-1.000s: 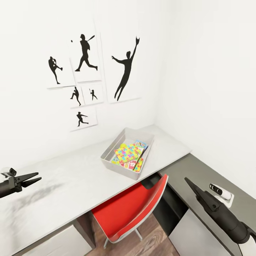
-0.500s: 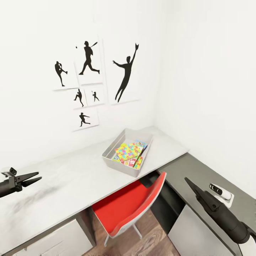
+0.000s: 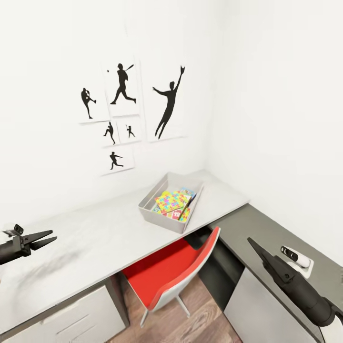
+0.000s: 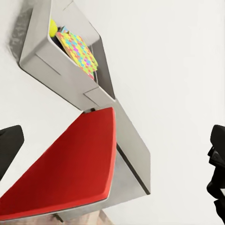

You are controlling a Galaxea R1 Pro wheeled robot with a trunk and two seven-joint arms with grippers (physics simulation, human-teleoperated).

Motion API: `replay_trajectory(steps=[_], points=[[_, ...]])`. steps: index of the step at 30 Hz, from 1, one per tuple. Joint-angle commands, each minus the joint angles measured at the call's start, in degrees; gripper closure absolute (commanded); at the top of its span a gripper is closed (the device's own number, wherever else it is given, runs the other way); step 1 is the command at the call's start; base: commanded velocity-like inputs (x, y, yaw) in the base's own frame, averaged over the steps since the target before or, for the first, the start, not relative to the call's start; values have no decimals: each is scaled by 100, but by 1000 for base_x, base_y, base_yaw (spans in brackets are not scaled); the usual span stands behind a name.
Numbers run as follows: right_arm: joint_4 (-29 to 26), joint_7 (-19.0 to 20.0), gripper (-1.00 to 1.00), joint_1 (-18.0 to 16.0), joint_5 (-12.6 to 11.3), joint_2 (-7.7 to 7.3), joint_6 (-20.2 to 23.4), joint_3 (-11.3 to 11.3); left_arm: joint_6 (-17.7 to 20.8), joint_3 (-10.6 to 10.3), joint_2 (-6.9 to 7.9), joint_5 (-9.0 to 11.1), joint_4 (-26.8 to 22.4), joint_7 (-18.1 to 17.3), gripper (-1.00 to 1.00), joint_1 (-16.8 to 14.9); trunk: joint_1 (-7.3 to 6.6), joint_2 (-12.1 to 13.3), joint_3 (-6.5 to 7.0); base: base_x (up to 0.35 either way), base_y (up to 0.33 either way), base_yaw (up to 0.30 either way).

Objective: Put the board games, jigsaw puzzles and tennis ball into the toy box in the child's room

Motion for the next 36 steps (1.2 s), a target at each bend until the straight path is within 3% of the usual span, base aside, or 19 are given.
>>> replay_trajectory(steps=[1, 13, 36], points=[[-1, 5, -100, -5, -25, -1, 50, -2, 61, -2, 0, 0, 1, -22, -100, -5, 1, -13, -3, -261, 0, 0], [8, -9, -100, -5, -25, 6, 43, -1, 57, -2, -7, 0, -6, -22, -100, -5, 1, -13, 98, -77, 0, 20], [24, -32, -100, -5, -16, 8, 41, -2, 56, -2, -6, 0, -6, -22, -100, -5, 1, -13, 111, -2, 0, 4]])
